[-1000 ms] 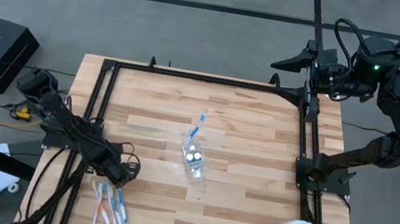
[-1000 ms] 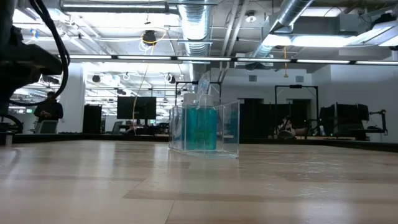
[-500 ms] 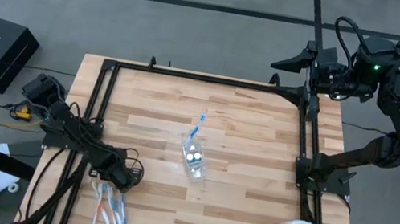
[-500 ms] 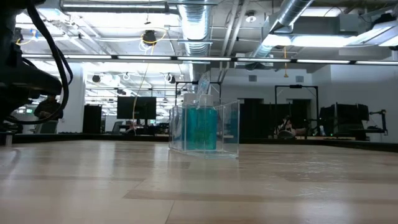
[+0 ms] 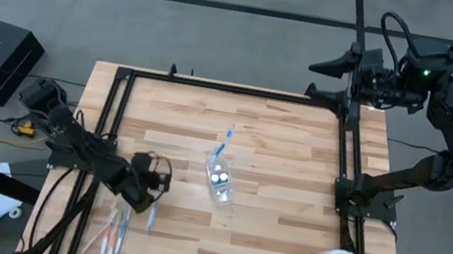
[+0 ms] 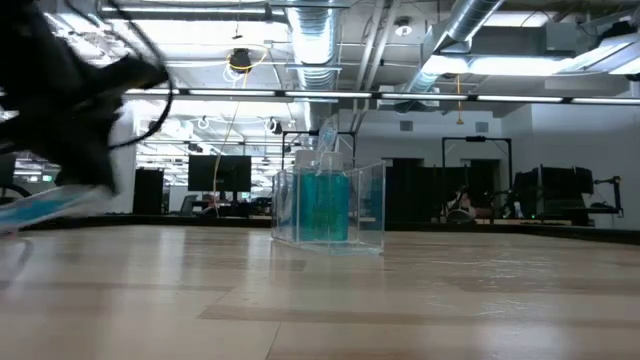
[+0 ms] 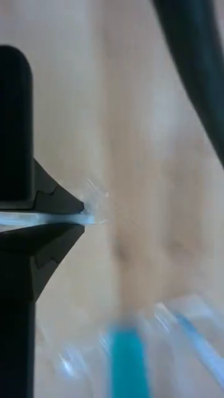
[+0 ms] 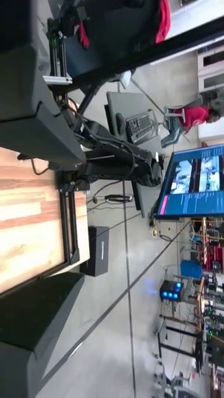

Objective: Pick & Place toothbrushing station
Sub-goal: Put the right blue toothbrush into the transparent organizer

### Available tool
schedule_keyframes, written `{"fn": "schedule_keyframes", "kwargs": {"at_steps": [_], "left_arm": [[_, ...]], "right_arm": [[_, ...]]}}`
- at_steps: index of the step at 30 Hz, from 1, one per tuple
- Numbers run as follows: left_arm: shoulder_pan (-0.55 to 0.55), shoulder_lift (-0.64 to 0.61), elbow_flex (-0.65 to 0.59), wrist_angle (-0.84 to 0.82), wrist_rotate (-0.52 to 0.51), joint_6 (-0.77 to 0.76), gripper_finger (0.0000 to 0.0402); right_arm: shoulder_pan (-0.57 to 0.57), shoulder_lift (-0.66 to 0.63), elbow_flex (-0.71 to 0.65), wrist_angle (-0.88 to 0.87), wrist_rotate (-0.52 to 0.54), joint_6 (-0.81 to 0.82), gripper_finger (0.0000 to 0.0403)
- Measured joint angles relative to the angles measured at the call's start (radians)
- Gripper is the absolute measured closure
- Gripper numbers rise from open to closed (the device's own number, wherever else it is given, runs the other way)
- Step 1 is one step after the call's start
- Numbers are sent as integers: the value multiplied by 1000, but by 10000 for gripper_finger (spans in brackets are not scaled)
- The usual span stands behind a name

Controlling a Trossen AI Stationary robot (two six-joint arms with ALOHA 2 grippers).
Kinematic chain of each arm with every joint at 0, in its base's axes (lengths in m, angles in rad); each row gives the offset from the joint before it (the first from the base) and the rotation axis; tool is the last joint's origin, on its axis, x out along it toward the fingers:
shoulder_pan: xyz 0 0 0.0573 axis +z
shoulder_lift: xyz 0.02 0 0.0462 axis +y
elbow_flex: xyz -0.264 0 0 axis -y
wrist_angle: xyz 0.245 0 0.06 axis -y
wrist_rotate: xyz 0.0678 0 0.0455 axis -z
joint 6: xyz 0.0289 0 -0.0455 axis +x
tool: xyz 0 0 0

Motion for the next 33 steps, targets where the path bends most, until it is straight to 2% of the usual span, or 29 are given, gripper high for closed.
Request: {"fn": "schedule_keyframes", "kwargs": {"at_steps": [4, 6, 9, 12, 19, 22, 26, 33], "left_arm": [[50, -87, 0, 19, -217, 96, 394], [75, -132, 0, 63, -313, 193, 394], [112, -205, 1, 171, -442, 382, 394], [154, -260, 1, 338, -532, 642, 394], [277, -242, 3, 863, -540, 1342, 394], [334, -198, 3, 1062, -482, 1538, 395], [406, -115, 3, 1216, -358, 1625, 395], [464, 30, 2, 1324, -273, 1633, 395]], "right_arm": [[-20, 0, 0, 9, 0, 0, 113], [-26, 0, 0, 15, 0, 0, 113], [-28, 0, 0, 26, 0, 0, 113], [-27, 0, 0, 31, 0, 0, 113], [-27, 0, 0, 43, -1, 0, 113], [-27, 0, 0, 43, -1, 0, 113], [-27, 0, 0, 43, -1, 3, 113], [-27, 1, 0, 40, -1, 11, 113]]}}
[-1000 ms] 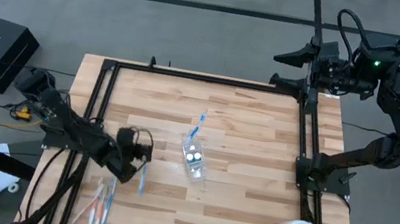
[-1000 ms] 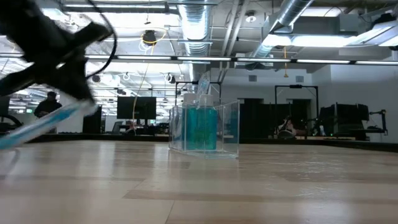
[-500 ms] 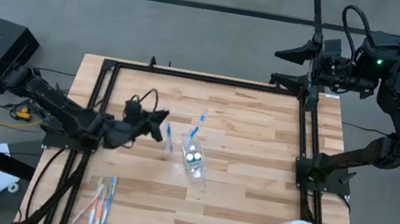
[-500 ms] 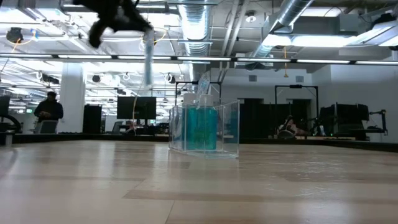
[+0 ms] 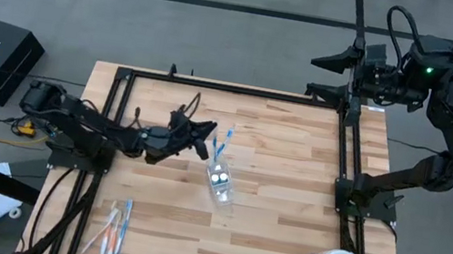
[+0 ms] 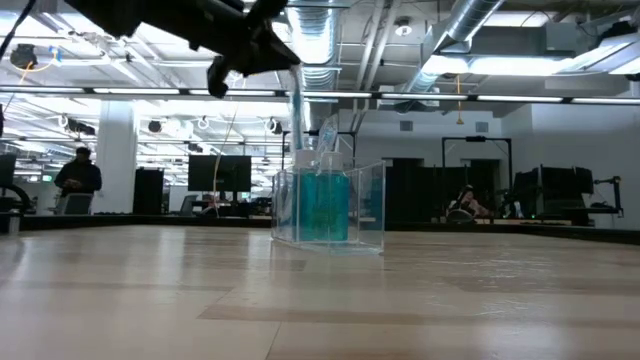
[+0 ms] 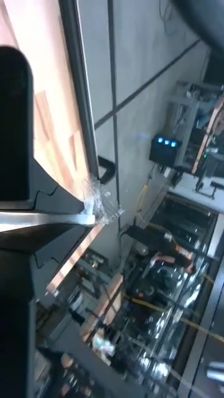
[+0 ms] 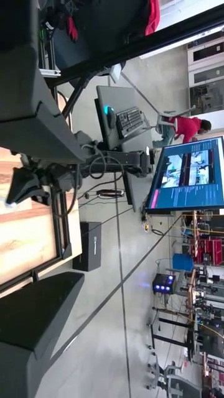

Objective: Pick & Place toothbrushing station
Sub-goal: Put the right blue toothbrush into the transparent organizer

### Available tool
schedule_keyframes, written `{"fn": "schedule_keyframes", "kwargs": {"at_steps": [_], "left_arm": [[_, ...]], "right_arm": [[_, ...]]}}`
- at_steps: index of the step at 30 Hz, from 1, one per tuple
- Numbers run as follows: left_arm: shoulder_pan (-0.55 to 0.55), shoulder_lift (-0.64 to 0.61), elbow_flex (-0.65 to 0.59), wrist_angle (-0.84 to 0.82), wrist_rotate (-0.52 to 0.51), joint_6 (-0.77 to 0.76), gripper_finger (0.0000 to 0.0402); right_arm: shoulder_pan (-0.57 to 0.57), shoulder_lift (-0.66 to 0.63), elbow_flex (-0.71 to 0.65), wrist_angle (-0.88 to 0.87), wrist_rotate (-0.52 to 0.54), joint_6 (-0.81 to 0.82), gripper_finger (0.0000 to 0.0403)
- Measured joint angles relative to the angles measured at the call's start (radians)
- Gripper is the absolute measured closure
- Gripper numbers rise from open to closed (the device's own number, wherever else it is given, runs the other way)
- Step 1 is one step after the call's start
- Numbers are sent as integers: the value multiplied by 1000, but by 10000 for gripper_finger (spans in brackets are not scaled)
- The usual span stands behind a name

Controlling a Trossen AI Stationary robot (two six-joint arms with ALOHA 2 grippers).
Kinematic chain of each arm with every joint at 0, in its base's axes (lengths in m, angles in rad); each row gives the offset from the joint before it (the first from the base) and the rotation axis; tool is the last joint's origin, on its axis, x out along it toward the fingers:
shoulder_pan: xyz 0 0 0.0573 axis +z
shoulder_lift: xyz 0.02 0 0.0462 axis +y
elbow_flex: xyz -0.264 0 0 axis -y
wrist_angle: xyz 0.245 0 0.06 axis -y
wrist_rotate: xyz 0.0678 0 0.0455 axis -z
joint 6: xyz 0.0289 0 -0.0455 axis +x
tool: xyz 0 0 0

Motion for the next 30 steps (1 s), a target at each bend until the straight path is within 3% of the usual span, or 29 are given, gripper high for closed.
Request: {"fn": "schedule_keyframes", "kwargs": {"at_steps": [10, 23, 30], "left_arm": [[10, 39, 0, 9, 55, 100, 395], [16, 123, -1, 6, 179, 75, 393], [16, 124, -1, 12, 229, 74, 337]], "right_arm": [[0, 0, 0, -7, 0, 15, 113], [0, 0, 0, -22, 0, 31, 113], [0, 0, 0, -23, 0, 41, 113]]}}
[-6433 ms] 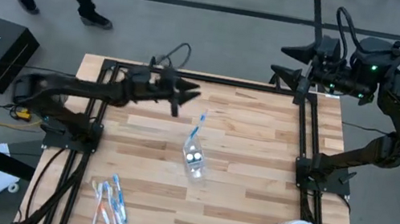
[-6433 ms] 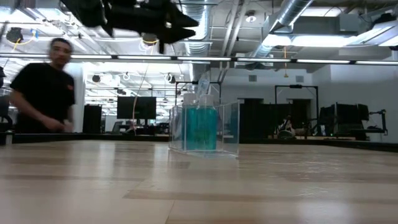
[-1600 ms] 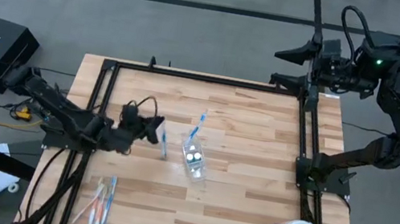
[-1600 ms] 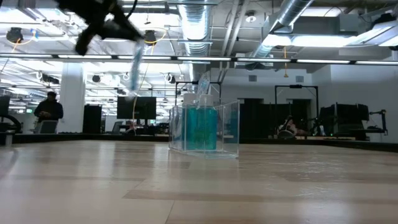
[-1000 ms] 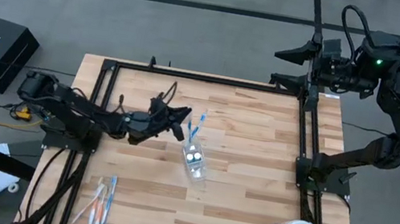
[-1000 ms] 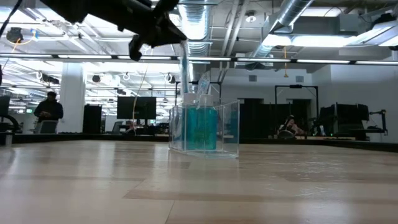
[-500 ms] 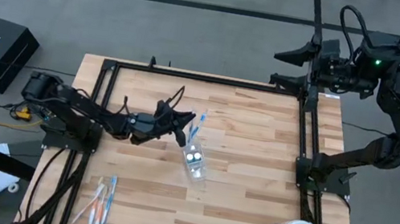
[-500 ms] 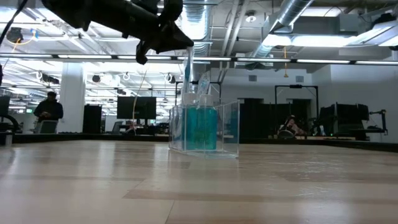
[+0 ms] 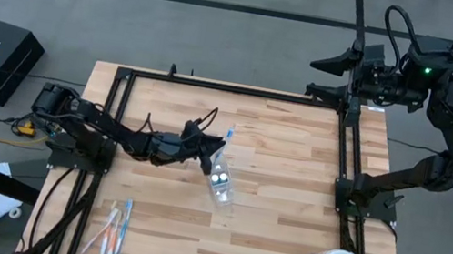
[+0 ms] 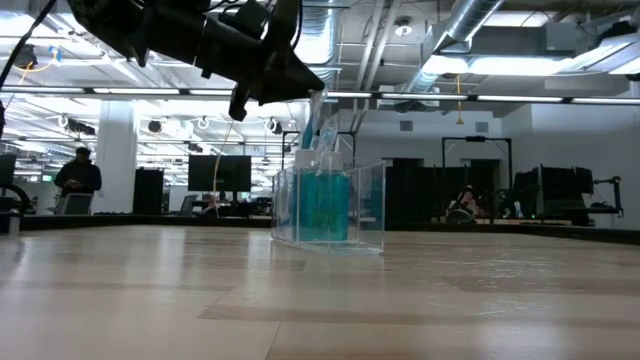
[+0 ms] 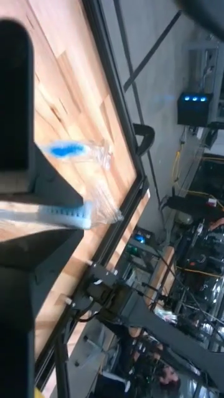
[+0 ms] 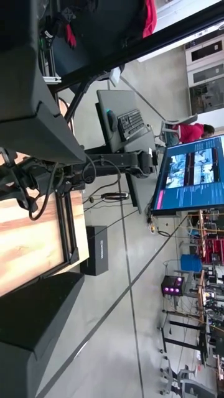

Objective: Pick & Place toothbrushing station
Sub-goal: Put the right blue toothbrush into the transparent organizer, then put the blue toothbrush into the transparent organizer

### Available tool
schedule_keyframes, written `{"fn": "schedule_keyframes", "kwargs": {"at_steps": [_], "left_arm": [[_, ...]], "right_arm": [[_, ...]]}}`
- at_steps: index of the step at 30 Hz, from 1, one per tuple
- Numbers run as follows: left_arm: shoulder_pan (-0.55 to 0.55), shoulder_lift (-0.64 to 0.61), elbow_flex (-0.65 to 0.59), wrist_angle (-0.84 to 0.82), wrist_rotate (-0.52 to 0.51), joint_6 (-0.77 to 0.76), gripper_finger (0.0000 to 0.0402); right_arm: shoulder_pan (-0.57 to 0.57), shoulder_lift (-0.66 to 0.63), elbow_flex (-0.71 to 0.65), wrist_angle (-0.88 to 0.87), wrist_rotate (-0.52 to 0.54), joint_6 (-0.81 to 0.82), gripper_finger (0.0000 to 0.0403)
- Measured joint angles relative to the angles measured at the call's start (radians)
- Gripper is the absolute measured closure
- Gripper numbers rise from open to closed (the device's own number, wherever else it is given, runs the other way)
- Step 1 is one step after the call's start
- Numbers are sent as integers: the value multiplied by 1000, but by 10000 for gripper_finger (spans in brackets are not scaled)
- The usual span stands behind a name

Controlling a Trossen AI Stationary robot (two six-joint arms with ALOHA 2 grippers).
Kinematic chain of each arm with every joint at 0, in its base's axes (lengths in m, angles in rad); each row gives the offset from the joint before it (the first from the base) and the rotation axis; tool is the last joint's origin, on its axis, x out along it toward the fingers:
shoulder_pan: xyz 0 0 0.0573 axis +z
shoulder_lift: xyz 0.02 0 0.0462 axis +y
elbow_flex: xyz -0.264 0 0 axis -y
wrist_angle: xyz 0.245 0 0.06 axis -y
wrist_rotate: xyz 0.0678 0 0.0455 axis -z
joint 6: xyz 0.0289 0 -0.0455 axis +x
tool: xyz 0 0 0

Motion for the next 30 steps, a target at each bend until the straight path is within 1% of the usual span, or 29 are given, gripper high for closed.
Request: {"fn": "schedule_keyframes", "kwargs": {"at_steps": [3, 7, 10, 13, 15, 18, 21, 23, 27, 29, 30], "left_arm": [[0, 0, 0, 1, 35, -3, 300], [-3, 0, 0, 1, 42, -3, 258], [-1, -11, 0, 0, 42, 0, 235], [-1, -50, 0, -3, 40, 9, 219], [-1, -87, 0, 4, 36, 54, 213], [-1, -149, -6, -44, 35, 120, 208], [6, -208, -48, -73, 27, 118, 207], [1, -252, -73, -74, 25, 81, 207], [-44, -360, -104, -92, 17, 58, 215], [-66, -417, -103, -229, 6, -28, 223], [-72, -447, -96, -350, 11, -120, 227]], "right_arm": [[0, 0, 0, 0, 0, 0, 113], [0, 0, 0, -3, 0, -1, 113], [0, 0, 0, -4, 0, -4, 113], [0, 0, 0, -9, 0, -5, 113], [0, 0, 0, -17, 0, -8, 113], [0, 0, 0, -19, 0, -9, 113], [0, 0, 0, -19, 0, -11, 113], [0, 0, 0, -19, 0, -11, 113], [0, 0, 0, -18, 0, -24, 113], [0, 0, 0, -10, 0, -33, 113], [0, 0, 0, -3, 0, -35, 113]]}}
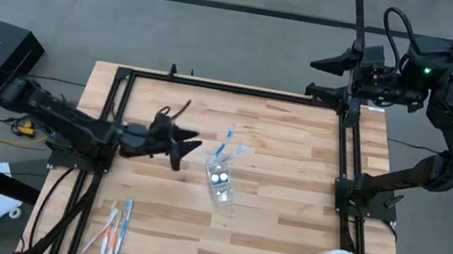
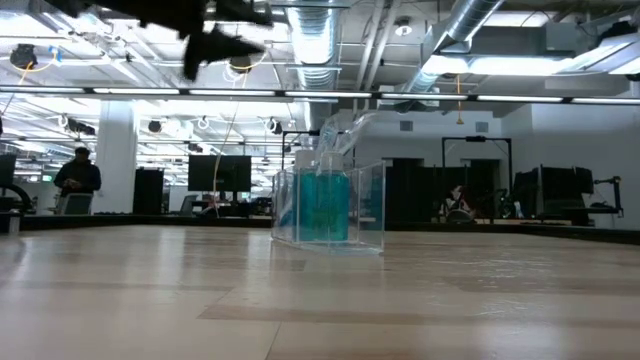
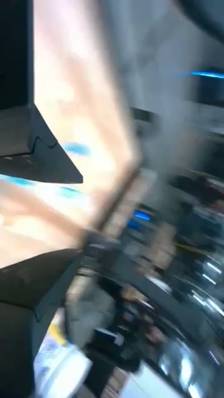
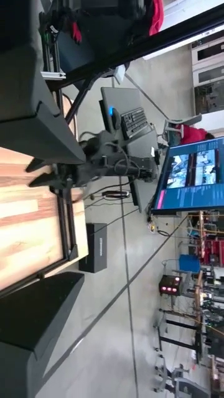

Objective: Pick & Place toothbrushing station
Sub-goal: Put the blue toothbrush into the transparent organizer

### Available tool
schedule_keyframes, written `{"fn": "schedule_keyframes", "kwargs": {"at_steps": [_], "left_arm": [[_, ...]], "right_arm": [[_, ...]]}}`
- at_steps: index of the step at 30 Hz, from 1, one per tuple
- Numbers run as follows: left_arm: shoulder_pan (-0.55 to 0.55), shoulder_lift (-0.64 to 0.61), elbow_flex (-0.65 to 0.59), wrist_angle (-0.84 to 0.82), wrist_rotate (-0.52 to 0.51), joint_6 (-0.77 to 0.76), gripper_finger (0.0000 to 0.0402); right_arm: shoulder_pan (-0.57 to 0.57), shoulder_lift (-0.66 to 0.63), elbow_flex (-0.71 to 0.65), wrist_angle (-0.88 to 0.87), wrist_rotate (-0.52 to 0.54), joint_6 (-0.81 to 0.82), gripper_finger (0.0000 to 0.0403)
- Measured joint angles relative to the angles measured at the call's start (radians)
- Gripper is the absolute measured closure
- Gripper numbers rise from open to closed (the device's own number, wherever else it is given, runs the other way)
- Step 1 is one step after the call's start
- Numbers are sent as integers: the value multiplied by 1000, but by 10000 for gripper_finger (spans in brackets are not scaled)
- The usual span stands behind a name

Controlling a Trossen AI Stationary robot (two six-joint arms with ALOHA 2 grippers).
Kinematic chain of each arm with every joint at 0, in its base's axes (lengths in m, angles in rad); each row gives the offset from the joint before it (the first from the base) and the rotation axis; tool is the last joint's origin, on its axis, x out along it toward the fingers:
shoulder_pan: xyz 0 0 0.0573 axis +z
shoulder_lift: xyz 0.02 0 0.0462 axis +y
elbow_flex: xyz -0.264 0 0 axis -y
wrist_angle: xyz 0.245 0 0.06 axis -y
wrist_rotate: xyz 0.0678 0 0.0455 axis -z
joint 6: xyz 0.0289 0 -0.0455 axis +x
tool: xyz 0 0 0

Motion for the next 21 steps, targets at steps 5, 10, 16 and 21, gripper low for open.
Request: {"fn": "schedule_keyframes", "kwargs": {"at_steps": [5, 10, 16, 21], "left_arm": [[-53, -74, 11, -527, 157, -448, 242], [-158, -71, 12, -737, 300, -754, 238], [-272, -60, 12, -789, 328, -1001, 238], [-348, -60, 12, -864, 398, -1162, 238]], "right_arm": [[0, 0, 0, 43, -6, -25, 113], [0, 0, 0, 67, -8, -26, 113], [13, 0, 0, 59, -15, -48, 113], [18, 0, 0, 56, -21, -82, 113]]}}
